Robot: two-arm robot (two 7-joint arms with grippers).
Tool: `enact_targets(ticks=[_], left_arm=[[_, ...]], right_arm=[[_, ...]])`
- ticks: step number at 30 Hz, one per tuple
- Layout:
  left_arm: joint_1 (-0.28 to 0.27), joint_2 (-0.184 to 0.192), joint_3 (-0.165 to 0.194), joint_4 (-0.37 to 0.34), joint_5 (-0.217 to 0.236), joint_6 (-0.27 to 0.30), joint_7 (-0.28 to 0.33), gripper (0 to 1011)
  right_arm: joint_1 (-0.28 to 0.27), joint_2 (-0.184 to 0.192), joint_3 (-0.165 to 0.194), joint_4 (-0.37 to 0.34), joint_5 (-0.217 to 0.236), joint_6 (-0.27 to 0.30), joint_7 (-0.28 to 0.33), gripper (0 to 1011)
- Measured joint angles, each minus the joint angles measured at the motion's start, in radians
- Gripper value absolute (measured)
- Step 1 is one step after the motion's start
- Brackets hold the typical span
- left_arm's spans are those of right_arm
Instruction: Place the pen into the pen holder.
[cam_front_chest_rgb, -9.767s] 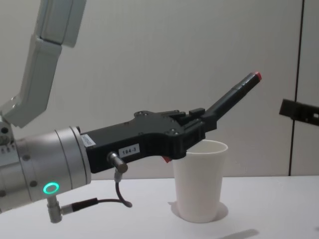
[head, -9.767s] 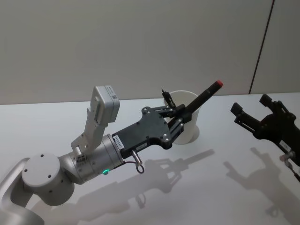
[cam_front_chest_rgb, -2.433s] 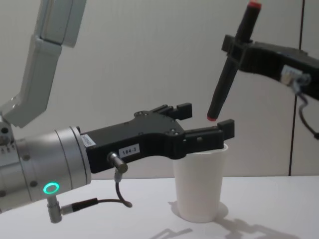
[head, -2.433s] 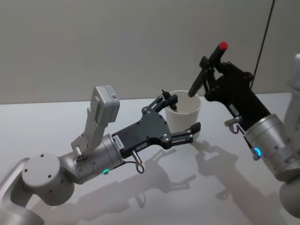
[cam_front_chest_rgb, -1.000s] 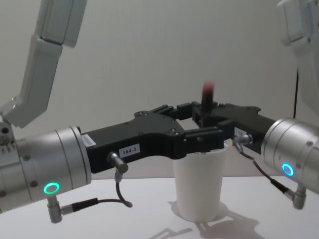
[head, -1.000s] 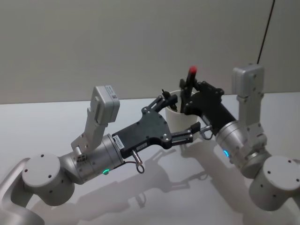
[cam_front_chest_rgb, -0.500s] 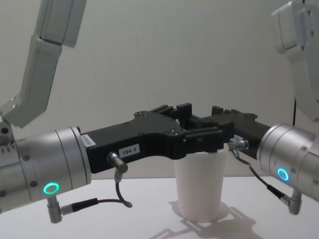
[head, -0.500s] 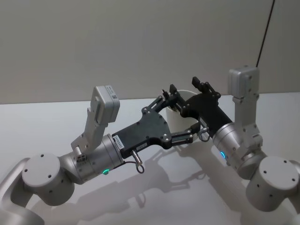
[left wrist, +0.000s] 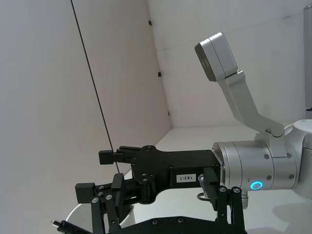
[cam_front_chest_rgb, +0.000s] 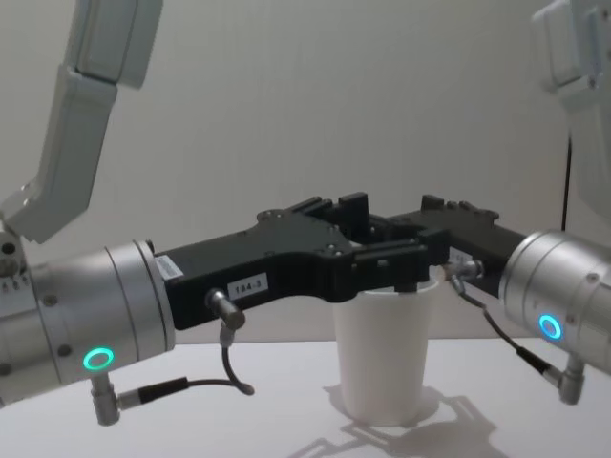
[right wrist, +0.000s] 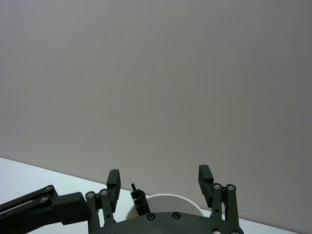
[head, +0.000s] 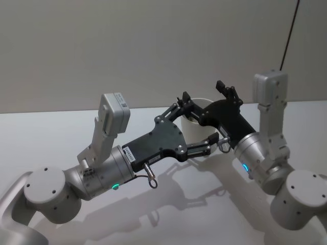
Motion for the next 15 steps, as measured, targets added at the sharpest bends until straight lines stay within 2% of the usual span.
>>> enact_targets(ticks=[15], left_arm=[[0.000, 0.000, 0.000, 0.001, 0.004, 0.003, 0.001, 998]], right_arm=[[-0.026, 0.033, 0.030, -0.077, 0.049, -0.014, -0.005, 1001]])
